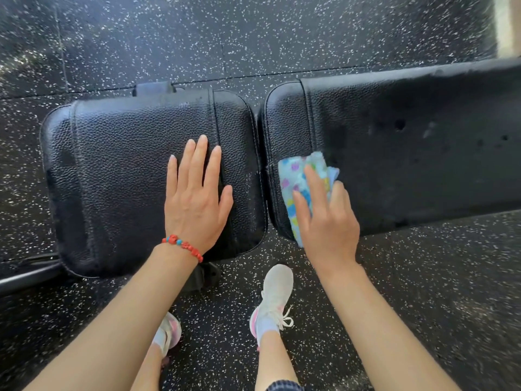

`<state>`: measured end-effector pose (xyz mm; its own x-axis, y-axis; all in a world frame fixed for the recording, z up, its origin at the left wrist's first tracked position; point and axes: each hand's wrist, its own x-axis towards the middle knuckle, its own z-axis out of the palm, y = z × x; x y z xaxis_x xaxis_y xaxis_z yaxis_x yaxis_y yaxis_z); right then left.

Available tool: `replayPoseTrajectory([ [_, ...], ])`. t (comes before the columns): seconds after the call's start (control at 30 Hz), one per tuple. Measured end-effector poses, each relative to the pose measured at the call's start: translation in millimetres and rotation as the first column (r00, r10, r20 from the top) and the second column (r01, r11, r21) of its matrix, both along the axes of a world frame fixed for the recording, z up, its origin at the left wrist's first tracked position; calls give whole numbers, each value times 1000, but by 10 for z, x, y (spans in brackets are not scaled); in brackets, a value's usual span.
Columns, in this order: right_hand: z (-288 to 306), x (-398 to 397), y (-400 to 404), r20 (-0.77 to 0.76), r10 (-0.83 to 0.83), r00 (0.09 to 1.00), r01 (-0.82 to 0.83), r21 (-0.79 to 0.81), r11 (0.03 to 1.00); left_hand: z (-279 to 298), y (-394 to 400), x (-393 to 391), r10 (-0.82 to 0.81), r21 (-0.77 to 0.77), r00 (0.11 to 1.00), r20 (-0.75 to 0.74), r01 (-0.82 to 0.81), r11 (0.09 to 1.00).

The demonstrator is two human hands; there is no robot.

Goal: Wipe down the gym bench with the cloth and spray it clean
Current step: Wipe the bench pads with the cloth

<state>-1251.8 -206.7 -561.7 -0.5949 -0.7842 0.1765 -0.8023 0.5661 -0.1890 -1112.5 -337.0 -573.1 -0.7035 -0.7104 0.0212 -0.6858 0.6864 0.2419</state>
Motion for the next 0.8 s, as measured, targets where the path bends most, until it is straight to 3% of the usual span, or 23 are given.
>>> replayPoseTrajectory([
  [0.1,44,38,232,112,12,994,-7,-44,999,61,115,-132,-22,-15,999,-28,22,1000],
  [0.23,43,-233,320,188,-93,978,119,-128,985,99,296,-414,-93,-11,994,-64,93,996],
  [0.43,-21,-556,131,150,-63,987,75,-79,994,7,390,-816,-83,-7,996,-42,83,997],
  [0.63,-65,-1013,-661,142,-96,985,112,-110,988,-113,385,-853,-78,-43,997,11,79,996],
  [0.8,-73,-920,-412,107,-62,992,79,-165,983,-111,378,-845,-78,-43,997,12,79,996],
])
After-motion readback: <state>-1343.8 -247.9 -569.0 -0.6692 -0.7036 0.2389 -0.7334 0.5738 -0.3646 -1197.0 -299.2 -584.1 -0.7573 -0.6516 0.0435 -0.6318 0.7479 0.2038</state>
